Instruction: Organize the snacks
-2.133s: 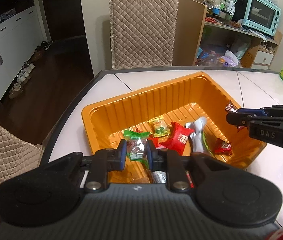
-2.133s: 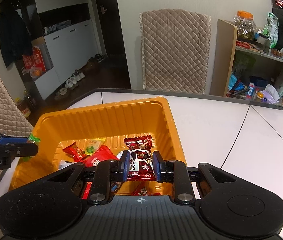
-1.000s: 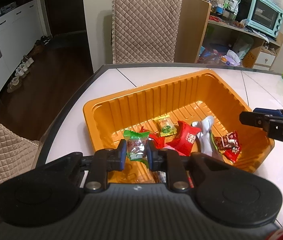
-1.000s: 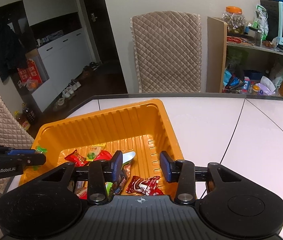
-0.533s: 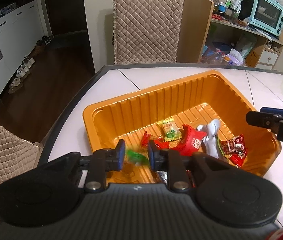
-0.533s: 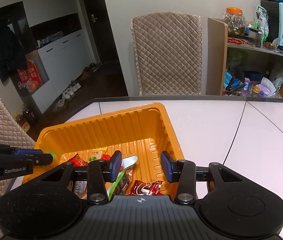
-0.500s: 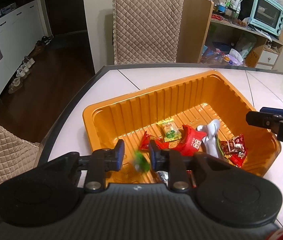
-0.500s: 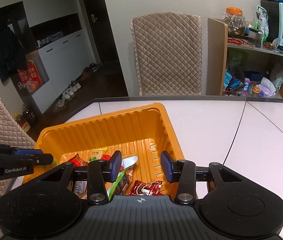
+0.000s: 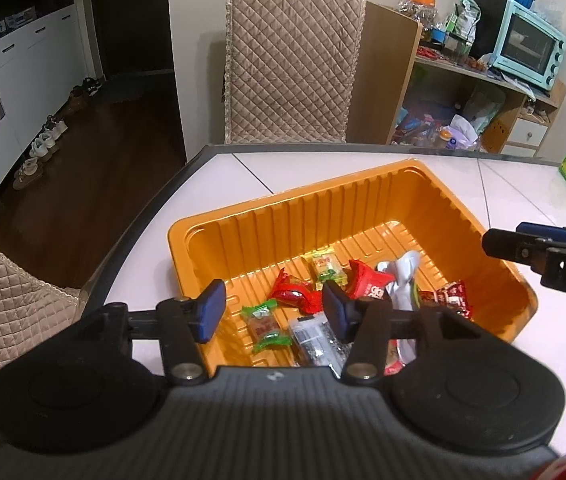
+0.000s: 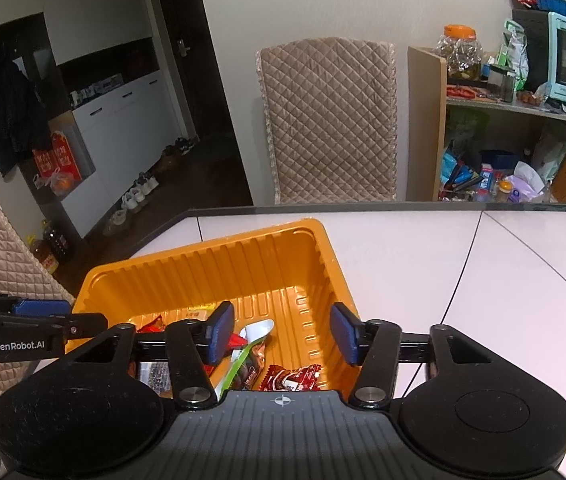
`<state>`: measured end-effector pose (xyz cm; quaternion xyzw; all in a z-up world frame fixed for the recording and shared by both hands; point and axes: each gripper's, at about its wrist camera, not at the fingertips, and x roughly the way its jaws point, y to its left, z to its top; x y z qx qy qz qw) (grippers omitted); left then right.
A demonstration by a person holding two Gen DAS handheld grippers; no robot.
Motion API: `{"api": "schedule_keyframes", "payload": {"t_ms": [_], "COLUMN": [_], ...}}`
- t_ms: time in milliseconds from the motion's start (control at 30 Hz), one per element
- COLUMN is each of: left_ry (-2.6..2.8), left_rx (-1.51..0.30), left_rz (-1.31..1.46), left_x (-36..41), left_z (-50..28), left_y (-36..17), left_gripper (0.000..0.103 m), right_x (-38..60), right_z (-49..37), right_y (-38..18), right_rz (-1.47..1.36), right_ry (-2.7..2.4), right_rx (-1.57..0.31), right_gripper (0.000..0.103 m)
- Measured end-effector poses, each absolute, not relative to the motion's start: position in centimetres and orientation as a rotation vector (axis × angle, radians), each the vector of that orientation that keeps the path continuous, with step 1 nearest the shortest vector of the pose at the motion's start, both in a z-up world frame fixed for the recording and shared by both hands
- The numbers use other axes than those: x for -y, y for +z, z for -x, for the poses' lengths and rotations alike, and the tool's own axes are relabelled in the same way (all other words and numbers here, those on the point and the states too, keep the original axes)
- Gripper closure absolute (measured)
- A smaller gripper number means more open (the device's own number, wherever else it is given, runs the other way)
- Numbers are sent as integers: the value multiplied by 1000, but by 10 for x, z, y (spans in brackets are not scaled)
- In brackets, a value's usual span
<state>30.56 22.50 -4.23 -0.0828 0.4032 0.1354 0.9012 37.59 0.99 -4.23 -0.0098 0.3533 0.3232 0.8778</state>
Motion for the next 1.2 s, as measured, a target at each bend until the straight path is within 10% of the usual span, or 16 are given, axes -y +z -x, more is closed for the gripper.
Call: {"api": "schedule_keyframes", "payload": {"t_ms": [400, 1200], "left_ry": [256, 107], "left_rx": [-829, -905], "left_rz": [178, 148], "left_x": [-210, -95], "left_z": [-263, -109], "left_y": [-14, 14], "left_gripper": [34, 23], "right_x": [18, 127], "right_z": [-343, -168], "right_y": [-17, 14], "right_rz": [-52, -83], "right_ry": [653, 531], "right_rx": [-749, -841], "right_gripper": [16, 14]}}
